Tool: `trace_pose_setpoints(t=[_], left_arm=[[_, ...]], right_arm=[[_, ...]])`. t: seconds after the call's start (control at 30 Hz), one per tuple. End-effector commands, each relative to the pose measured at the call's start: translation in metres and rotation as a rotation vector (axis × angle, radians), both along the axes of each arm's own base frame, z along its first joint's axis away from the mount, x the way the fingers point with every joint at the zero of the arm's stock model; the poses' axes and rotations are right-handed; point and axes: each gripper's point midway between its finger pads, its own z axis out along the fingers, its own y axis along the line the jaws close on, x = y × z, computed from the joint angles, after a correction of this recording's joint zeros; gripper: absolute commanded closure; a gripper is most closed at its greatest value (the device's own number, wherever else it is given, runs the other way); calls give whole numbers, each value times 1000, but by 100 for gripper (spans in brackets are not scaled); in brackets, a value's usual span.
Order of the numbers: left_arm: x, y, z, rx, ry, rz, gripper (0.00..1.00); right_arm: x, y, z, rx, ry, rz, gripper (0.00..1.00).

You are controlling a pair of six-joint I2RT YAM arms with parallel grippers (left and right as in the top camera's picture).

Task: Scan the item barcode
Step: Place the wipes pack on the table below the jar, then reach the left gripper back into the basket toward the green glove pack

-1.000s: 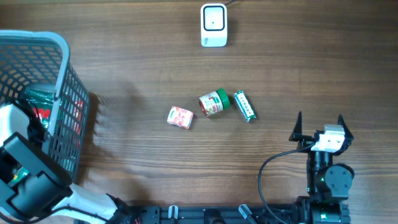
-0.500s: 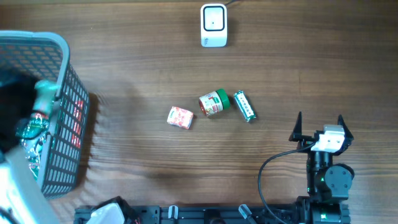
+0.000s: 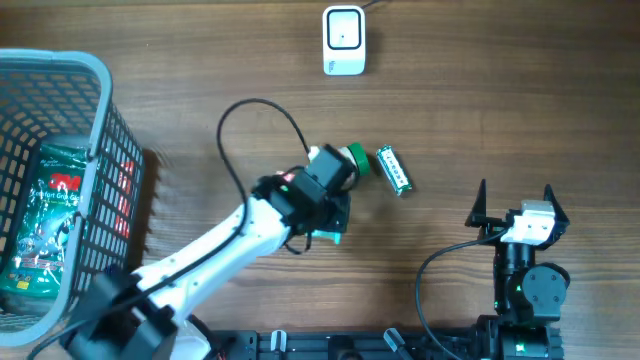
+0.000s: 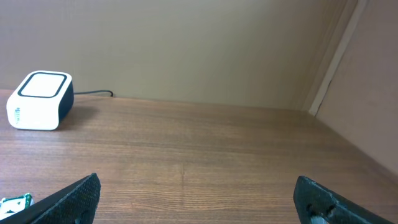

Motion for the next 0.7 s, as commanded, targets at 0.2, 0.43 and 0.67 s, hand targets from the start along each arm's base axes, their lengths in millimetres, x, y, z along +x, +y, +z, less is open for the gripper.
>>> trace_pose_setpoints(t=[0.2, 0.43, 0.67], left_arm=[[84, 65, 278, 147, -734, 317, 0], [28, 308, 410, -11, -1055, 1443, 0], [0, 477, 292, 16, -539, 1993, 0]], right_arm=[[0, -1, 1, -9, -5, -6, 0], [0, -1, 1, -9, -5, -6, 0], [0, -1, 1, -9, -5, -6, 0]])
